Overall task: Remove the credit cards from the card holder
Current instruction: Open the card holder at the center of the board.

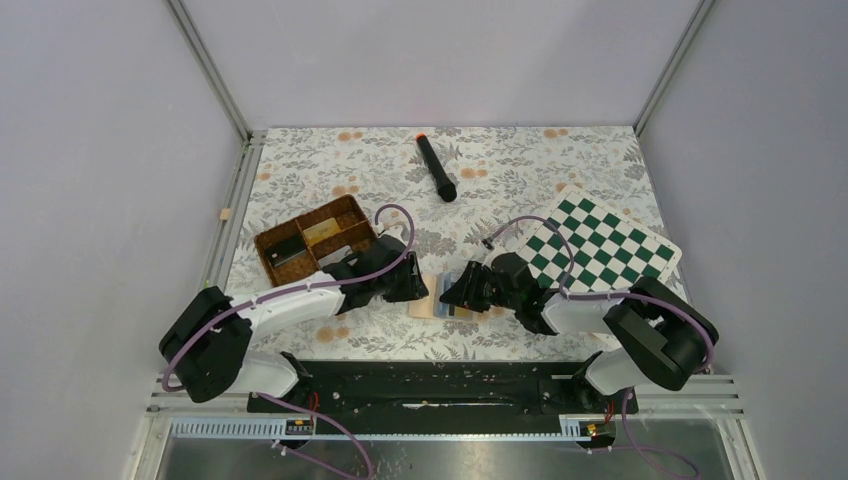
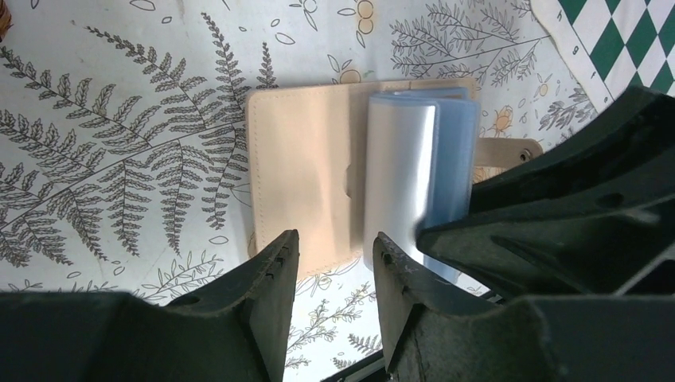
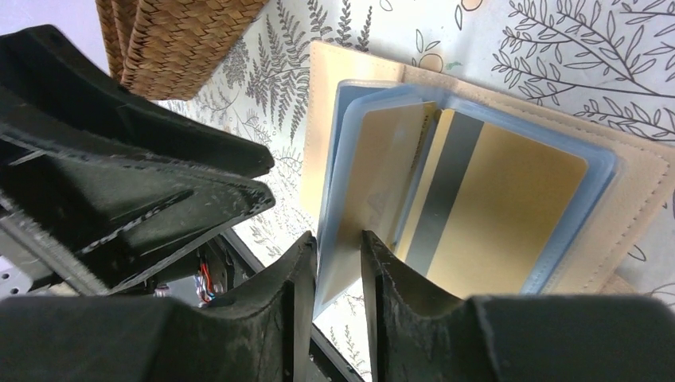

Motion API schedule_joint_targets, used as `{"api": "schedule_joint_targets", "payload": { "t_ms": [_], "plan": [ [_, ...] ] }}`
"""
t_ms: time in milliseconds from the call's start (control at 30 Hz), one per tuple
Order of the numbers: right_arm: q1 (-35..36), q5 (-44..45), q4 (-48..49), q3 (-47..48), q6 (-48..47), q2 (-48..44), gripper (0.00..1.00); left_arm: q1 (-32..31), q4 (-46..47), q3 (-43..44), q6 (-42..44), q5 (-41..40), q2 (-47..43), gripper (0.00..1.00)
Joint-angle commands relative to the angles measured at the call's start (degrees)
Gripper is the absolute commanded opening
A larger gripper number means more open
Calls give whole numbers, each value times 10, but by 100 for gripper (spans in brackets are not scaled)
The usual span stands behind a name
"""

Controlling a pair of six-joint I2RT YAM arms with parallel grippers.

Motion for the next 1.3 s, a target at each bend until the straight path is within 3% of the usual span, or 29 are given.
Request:
{"api": "schedule_joint_targets", "payload": {
  "t_ms": [0, 267, 533, 967, 1267],
  "plan": [
    [1, -16, 16, 31, -7, 27, 34, 3, 1, 3, 8, 8, -29, 40],
    [5, -19, 5, 46, -15, 30, 46, 3, -18, 22, 26, 10, -30, 40],
    [5, -7, -37, 50, -31, -30, 46, 3, -14, 14, 25, 8, -15, 40],
    [19, -24, 5, 77, -14, 54, 35, 4, -38, 6, 9, -39, -76, 40],
    [34, 3, -56, 101, -53, 64, 41, 3, -37, 13, 18, -29, -96, 39]
  ]
}}
